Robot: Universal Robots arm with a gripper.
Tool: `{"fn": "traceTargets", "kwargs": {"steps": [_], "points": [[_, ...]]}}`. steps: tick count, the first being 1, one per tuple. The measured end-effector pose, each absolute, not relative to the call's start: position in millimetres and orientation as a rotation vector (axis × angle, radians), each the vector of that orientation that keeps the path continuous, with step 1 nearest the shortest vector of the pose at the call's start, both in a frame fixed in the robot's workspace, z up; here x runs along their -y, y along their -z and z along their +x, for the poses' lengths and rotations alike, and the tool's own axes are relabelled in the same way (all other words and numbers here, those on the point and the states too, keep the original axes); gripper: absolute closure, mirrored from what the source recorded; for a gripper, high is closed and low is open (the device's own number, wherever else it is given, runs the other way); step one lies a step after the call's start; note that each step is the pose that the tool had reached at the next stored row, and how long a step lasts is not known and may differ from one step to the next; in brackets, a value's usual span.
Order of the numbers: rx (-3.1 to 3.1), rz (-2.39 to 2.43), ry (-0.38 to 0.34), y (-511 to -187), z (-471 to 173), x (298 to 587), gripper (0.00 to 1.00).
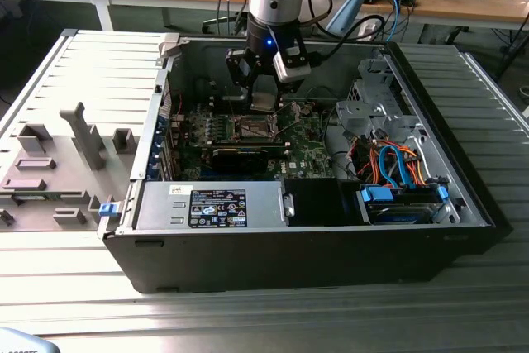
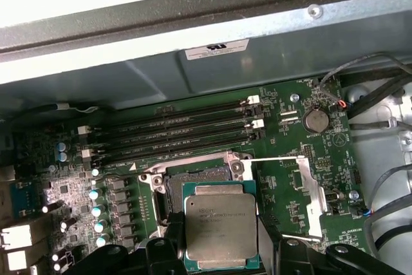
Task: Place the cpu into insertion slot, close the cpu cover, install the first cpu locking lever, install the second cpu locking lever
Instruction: 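Place the cpu into insertion slot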
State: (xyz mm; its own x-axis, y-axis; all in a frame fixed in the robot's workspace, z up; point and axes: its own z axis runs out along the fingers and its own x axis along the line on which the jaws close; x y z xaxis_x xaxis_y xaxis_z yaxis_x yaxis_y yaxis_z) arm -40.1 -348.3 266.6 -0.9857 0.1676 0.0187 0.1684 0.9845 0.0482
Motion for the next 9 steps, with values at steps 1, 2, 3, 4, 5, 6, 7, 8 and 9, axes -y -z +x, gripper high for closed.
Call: {"fn": "traceTargets", "kwargs": {"steps": [1,2,3,4,5,6,7,8,9], "points": [[3.115,-0.266,0.078,-266.6,-40.1,348.3,0.45],[3.115,-0.266,0.077,-266.6,-40.1,348.3,0.45],[3.115,-0.267,0.078,-266.6,-40.1,348.3,0.45],[3.115,-0.268,0.078,-266.6,-40.1,348.3,0.45],[3.115,-0.269,0.078,-266.6,-40.1,348.3,0.45],[3.114,-0.27,0.077,-266.6,-40.1,348.3,0.45],[3.114,-0.27,0.077,-266.6,-40.1,348.3,0.45],[3.114,-0.271,0.077,-266.7,-40.1,348.3,0.45],[3.114,-0.272,0.077,-266.6,-40.1,348.3,0.45]]}}
